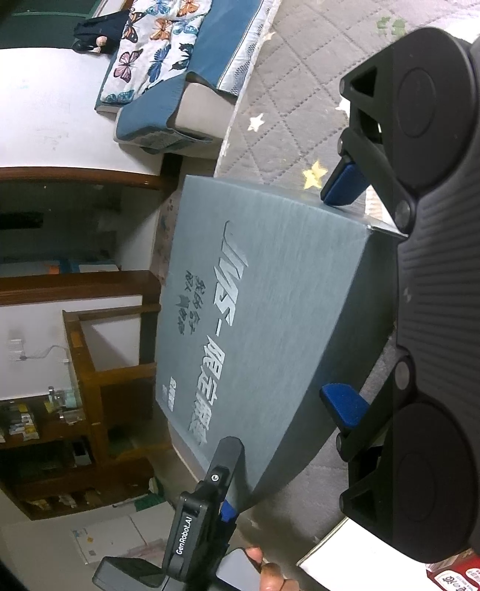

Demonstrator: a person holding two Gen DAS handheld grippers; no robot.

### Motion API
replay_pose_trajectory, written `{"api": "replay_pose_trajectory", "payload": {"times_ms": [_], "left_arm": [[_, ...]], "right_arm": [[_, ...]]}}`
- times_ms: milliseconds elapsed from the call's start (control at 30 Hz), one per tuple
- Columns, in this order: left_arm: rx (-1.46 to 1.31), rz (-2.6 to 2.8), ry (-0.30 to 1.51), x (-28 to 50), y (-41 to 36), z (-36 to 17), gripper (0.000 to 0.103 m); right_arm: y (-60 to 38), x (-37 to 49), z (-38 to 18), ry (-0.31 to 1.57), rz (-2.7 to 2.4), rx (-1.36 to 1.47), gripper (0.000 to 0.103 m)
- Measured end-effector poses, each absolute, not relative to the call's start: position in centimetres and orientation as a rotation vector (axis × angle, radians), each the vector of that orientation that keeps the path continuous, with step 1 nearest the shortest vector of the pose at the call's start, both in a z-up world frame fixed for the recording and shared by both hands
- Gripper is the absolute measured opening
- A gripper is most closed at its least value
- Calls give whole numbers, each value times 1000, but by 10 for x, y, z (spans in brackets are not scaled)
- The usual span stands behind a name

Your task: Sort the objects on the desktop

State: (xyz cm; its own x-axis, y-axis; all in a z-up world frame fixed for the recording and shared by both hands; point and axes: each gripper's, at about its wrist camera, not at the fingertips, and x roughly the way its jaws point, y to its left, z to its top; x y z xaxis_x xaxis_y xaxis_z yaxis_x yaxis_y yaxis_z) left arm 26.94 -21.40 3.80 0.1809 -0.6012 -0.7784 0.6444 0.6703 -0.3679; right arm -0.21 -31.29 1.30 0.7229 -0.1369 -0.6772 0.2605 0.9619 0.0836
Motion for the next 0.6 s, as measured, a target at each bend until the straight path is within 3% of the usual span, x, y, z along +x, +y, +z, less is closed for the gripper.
{"api": "replay_pose_trajectory", "payload": {"times_ms": [600], "left_arm": [[55, -911, 991, 328, -160, 47, 102]], "right_arm": [[-298, -13, 38, 691, -234, 113, 103]]}}
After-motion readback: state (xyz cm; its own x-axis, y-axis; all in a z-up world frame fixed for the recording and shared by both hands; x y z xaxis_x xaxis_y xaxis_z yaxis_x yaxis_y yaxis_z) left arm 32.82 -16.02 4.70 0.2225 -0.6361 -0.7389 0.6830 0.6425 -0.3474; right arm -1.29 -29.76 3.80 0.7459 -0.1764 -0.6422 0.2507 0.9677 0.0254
